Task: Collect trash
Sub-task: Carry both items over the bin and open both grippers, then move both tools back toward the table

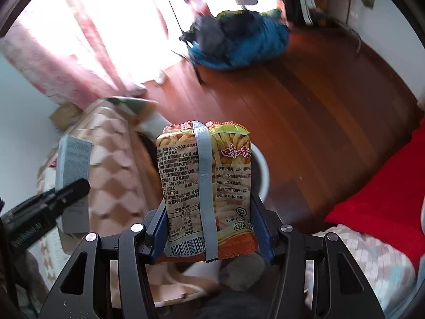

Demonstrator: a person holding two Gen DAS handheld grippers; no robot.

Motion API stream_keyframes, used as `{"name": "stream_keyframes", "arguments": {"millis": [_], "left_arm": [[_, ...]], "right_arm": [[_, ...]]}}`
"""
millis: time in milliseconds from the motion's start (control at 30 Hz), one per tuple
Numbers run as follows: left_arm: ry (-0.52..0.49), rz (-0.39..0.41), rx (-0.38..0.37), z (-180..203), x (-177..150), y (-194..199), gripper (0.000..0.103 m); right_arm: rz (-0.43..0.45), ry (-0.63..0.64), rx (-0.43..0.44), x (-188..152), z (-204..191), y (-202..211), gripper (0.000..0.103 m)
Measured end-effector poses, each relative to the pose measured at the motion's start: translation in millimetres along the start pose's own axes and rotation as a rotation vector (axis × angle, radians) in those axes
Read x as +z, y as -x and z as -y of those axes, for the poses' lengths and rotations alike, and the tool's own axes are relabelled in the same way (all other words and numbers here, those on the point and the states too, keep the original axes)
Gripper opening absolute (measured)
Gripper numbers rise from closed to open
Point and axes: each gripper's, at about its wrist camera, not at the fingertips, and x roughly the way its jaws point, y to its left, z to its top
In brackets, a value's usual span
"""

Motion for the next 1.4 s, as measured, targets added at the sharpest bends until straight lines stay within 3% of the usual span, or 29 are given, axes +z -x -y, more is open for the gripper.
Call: {"name": "stream_keyframes", "arguments": {"millis": [133, 367, 433, 467, 500, 533, 600, 667, 700, 733, 933, 1133, 1400], "left_arm": [[-0.014, -0.113, -0.034, 13, 19, -62, 0.031], [0.009, -0.267, -0.046, 20, 45, -141, 0.033], [0.017, -0.291, -0.031, 16, 49, -153, 0.04], [0.026, -0.298, -0.028, 12, 52, -158, 0.054], [0.032, -0.302, -0.021, 11, 53, -162, 0.075], [0.039, -0.303, -0.01, 9, 53, -164, 0.083], [0.057, -0.296, 0.011, 3, 55, -165, 0.089], [0.068, -0.289, 0.043, -2, 54, -162, 0.091], [0.069, -0.279, 0.063, -4, 52, -159, 0.096], [0.065, -0.268, 0.083, -6, 50, -155, 0.098], [0.046, -0.199, 0.204, -20, 34, -133, 0.098], [0.028, -0.176, 0.242, -20, 15, -116, 0.098], [0.01, -0.153, 0.231, -10, -3, -91, 0.098]], "right_arm": [[-0.094, -0.054, -0.001, 15, 38, -54, 0.057], [-0.203, -0.082, 0.002, 25, 58, -137, 0.057], [-0.233, -0.089, 0.008, 27, 59, -157, 0.057], [-0.247, -0.09, 0.014, 28, 59, -167, 0.058], [-0.262, -0.09, 0.022, 28, 58, -175, 0.057], [-0.279, -0.086, 0.024, 29, 57, -185, 0.059], [-0.299, -0.08, 0.025, 30, 57, -198, 0.065], [-0.32, -0.082, 0.043, 29, 56, -211, 0.088], [-0.328, -0.086, 0.053, 29, 55, -214, 0.095], [-0.328, -0.088, 0.056, 28, 56, -216, 0.103], [-0.324, -0.08, 0.051, 16, 58, -208, 0.103], [-0.305, -0.054, -0.01, 8, 58, -183, 0.103], [-0.26, 0.008, -0.096, 0, 44, -140, 0.103]]}}
